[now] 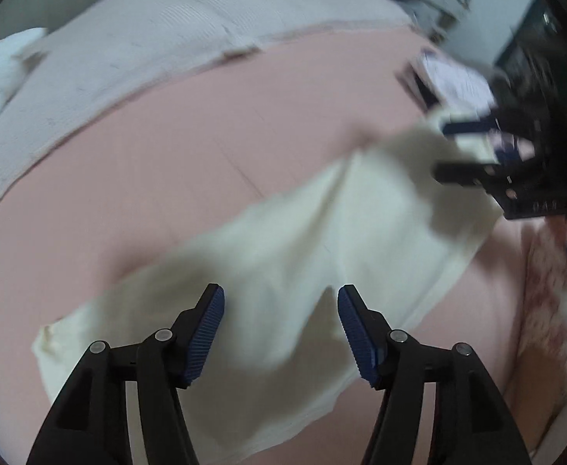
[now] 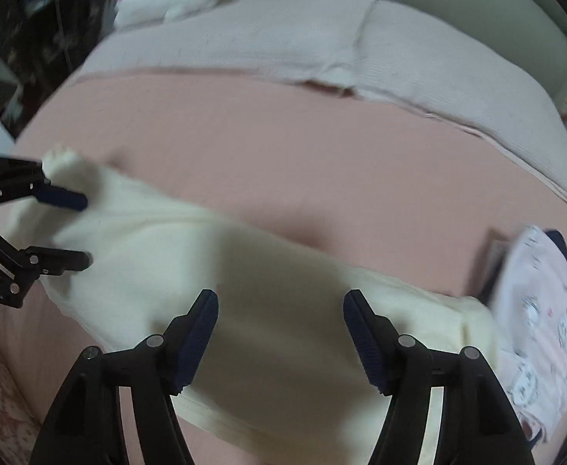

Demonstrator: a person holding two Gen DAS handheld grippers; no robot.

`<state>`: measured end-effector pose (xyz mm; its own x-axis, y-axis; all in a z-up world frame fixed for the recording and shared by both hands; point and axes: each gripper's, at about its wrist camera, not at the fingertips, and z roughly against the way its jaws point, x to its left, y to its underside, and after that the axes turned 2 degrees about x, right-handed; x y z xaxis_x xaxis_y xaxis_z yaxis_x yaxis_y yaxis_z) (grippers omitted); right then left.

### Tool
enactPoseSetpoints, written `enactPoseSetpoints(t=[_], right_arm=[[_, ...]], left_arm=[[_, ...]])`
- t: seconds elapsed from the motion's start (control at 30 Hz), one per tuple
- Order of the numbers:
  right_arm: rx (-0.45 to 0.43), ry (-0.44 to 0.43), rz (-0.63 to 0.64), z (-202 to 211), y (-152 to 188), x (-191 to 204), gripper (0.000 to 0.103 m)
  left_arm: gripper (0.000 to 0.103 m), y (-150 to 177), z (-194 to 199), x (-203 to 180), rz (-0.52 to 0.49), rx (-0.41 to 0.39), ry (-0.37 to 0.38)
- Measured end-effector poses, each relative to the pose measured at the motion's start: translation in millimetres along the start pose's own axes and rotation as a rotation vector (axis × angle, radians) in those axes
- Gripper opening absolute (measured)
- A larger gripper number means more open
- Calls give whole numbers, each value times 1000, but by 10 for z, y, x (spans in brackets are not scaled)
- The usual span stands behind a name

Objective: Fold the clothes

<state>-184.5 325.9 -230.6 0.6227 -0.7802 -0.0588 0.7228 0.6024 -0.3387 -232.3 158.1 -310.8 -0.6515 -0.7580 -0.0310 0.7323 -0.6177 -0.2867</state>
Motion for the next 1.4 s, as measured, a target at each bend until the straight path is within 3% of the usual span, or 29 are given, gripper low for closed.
enactPoseSetpoints(t=[0.07,0.13,0.17,0.2,0.27,0.33,0.37,0.47,0.57,0.67,0.73,0.83,0.87,0.9,0.93,0.97,1.0,1.07,1.13,1.23,1.3,1.4], right_arm=[[18,77,32,-87,56,-40,67],[23,125,-6,7,206,-327,69],[33,157,-33,23,289,-499,73],[43,172,-65,40,375,-679,87],[66,86,-158,87,553,-1059,94],[79,138,-162,209,585,-1109,73],[86,164,-164,270,602,-1133,71],[-1,154,-200,500,499,-1027,73],[-68,51,-230,512,290,-767,73],[-36,8,-168,286,125,-323,73],[28,64,-126,83,142,-208,72],[43,149,-77,41,270,-411,73],[59,171,-84,44,324,-540,78],[74,150,-127,34,388,-743,92],[89,129,-170,24,453,-946,95],[105,108,-212,19,507,-1128,94],[121,94,-238,40,520,-1210,80],[101,162,-216,180,446,-1132,77],[15,183,-203,339,274,-960,77],[-68,114,-194,333,-43,-655,77],[-64,110,-181,205,-162,-490,77],[-2,149,-156,-94,-230,-303,77]], left_arm=[[59,88,20,23,-44,12,-17],[59,240,97,136,-73,43,-32],[59,320,99,209,-81,71,-60],[61,416,95,332,-64,104,-99],[63,639,132,659,8,166,-166],[70,817,201,943,85,211,-230],[69,803,298,960,110,182,-245],[69,633,615,797,117,17,-238],[69,261,651,414,71,-116,-125],[69,-10,331,26,15,-111,-37],[69,-58,94,-165,-40,-38,-91],[70,48,27,-87,-111,-37,-105],[70,110,75,17,-107,-33,-106],[71,168,102,157,-90,-9,-132],[74,224,111,316,-63,25,-173],[79,271,152,489,-9,42,-173],[79,310,221,676,72,43,-137],[79,297,353,801,155,6,-136],[79,122,391,601,140,-73,-143],[79,-180,369,236,131,-171,-52],[79,-441,188,-1,113,-177,-40],[80,-763,-169,-199,81,-110,-118]])
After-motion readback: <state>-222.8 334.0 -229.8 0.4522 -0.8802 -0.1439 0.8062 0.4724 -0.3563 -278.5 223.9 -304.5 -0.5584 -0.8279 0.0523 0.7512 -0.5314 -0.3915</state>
